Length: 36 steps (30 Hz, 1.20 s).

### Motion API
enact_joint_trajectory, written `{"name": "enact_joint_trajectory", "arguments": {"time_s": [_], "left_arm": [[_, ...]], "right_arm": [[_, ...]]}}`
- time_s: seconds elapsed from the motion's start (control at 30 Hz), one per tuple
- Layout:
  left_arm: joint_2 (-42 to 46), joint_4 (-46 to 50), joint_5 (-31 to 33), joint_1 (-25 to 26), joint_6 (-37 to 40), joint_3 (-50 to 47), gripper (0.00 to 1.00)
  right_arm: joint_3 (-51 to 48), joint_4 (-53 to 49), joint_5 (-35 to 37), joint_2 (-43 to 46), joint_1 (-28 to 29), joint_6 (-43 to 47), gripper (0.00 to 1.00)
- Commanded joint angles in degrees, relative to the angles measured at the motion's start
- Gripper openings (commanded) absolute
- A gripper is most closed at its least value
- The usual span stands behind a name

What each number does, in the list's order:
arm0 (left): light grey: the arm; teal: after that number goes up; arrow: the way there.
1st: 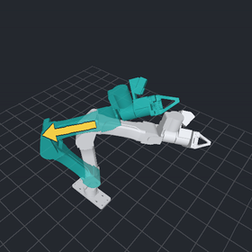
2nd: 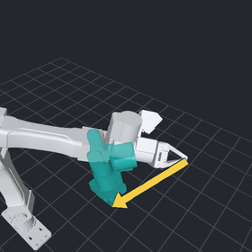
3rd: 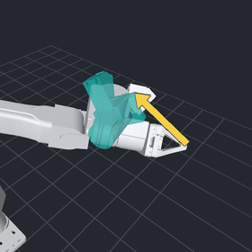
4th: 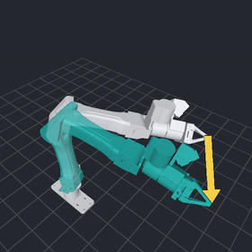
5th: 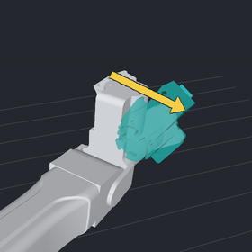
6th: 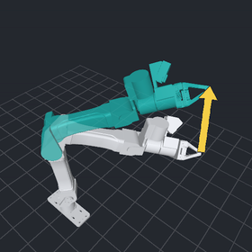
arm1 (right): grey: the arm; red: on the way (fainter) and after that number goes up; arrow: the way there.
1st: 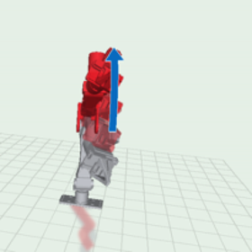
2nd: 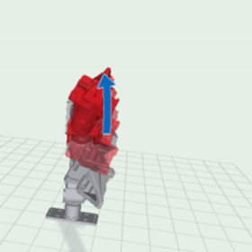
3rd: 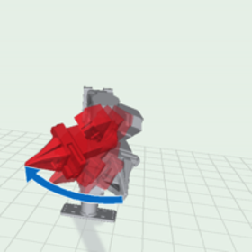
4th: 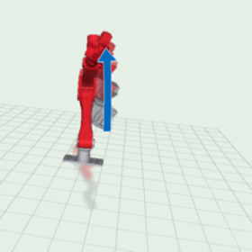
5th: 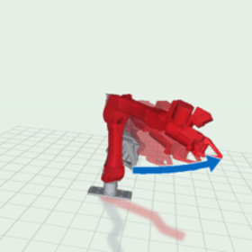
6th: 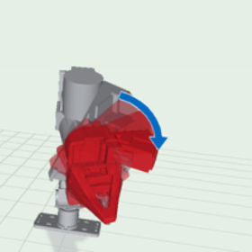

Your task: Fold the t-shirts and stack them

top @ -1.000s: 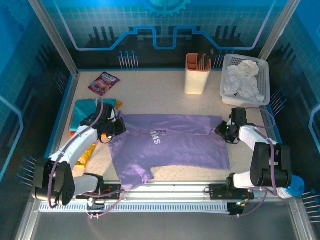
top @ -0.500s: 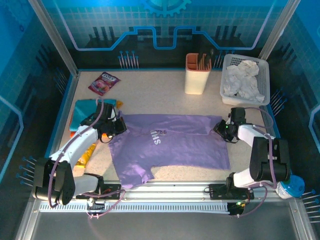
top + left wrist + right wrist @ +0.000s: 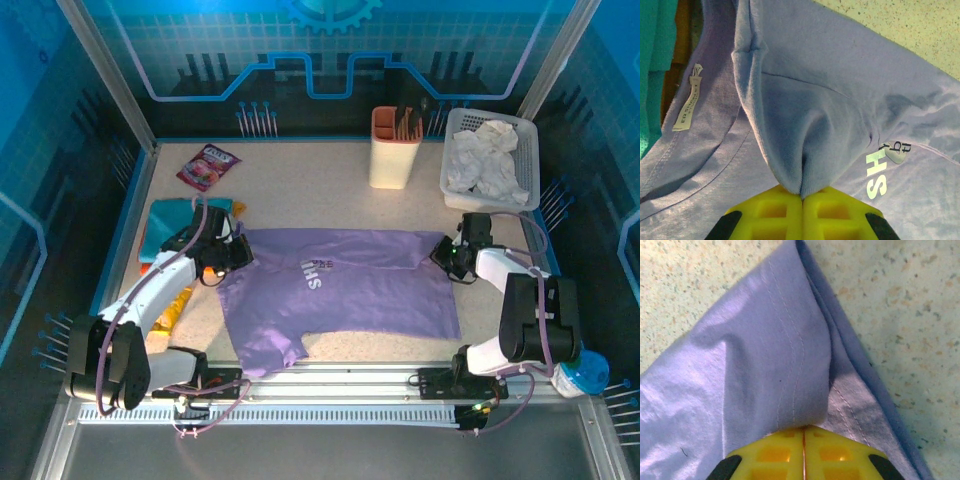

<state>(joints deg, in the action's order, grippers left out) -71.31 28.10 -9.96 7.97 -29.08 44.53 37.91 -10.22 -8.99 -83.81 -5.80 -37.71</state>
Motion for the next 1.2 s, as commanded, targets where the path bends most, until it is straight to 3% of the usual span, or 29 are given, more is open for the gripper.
{"name": "enact_joint_trajectory", "arguments": {"time_s": [0.0, 0.57, 0.6, 0.67, 0.7, 1.17], "left_arm": [[0.2, 1.8, -0.2, -0.5, -0.2, 0.3, 0.0], [0.9, 4.9, 0.0, -0.9, 0.9, 1.9, 0.0], [0.9, 4.8, 0.0, -0.9, 0.9, 1.8, 0.0], [1.0, 4.6, -0.2, -1.0, 0.8, 1.6, 0.0], [0.9, 4.4, -0.3, -1.0, 0.7, 1.6, 0.0], [0.7, 3.2, -0.9, -1.0, 0.6, 0.8, 0.0]], "right_arm": [[2.5, -1.0, 1.6, 0.9, -0.6, 1.3, 0.03], [4.7, -9.3, -1.6, 4.1, -5.0, 6.7, 0.0], [3.8, -8.5, -2.9, 4.0, -5.2, 6.4, 0.03], [1.6, -5.5, -5.8, 3.9, -5.7, 5.5, 0.28], [0.6, -3.7, -6.6, 3.6, -5.9, 5.0, 0.32], [-1.5, 6.9, -10.6, -2.3, -6.0, 4.3, 0.32]]}}
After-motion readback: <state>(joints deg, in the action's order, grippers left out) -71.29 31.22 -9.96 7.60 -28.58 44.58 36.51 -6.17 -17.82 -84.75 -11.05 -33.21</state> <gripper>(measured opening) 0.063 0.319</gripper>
